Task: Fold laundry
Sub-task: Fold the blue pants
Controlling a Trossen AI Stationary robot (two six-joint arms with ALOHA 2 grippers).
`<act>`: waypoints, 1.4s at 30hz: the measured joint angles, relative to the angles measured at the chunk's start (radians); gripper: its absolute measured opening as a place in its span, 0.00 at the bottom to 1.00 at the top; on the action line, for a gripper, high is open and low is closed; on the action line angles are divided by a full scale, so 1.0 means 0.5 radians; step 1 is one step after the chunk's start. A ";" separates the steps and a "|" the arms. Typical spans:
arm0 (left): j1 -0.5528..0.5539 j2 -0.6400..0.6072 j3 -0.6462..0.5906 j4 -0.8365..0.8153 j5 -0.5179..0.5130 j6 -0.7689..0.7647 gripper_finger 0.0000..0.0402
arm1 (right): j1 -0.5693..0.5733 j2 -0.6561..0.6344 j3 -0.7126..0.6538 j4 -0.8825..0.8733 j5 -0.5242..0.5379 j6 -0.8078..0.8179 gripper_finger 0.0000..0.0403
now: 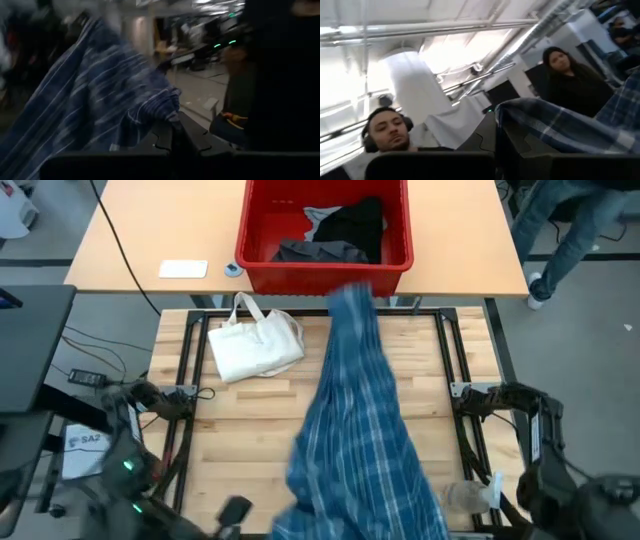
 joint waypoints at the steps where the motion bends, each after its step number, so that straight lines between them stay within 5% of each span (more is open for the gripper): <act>1: 0.000 0.033 0.000 0.002 -0.003 -0.061 0.03 | 0.017 0.028 0.000 0.055 0.053 0.003 0.03; 9: -0.177 0.130 -0.001 0.163 -0.023 -0.233 0.03 | 0.172 0.259 0.000 0.771 0.382 -0.304 0.03; 13: -0.317 0.130 -0.001 0.635 0.159 0.043 0.03 | 0.199 0.328 0.000 1.026 0.146 -0.728 0.03; 17: -0.425 0.130 -0.001 1.034 0.508 0.312 0.03 | 0.207 0.357 0.003 0.872 -0.189 -0.866 0.03; 29: -0.296 0.183 -0.002 1.239 0.513 0.224 0.03 | 0.144 0.397 0.069 0.882 -0.430 -0.895 0.03; 31: -0.285 0.178 -0.002 1.181 0.441 0.189 0.03 | 0.145 0.395 0.121 0.869 -0.234 -0.865 0.03; 35: -0.291 0.143 -0.002 0.842 -0.013 0.242 0.03 | 0.177 0.372 0.203 0.733 0.432 -1.030 0.03; 42: -0.287 0.021 0.001 0.037 -1.327 -0.001 0.03 | 0.185 0.244 0.215 0.721 1.767 -1.473 0.02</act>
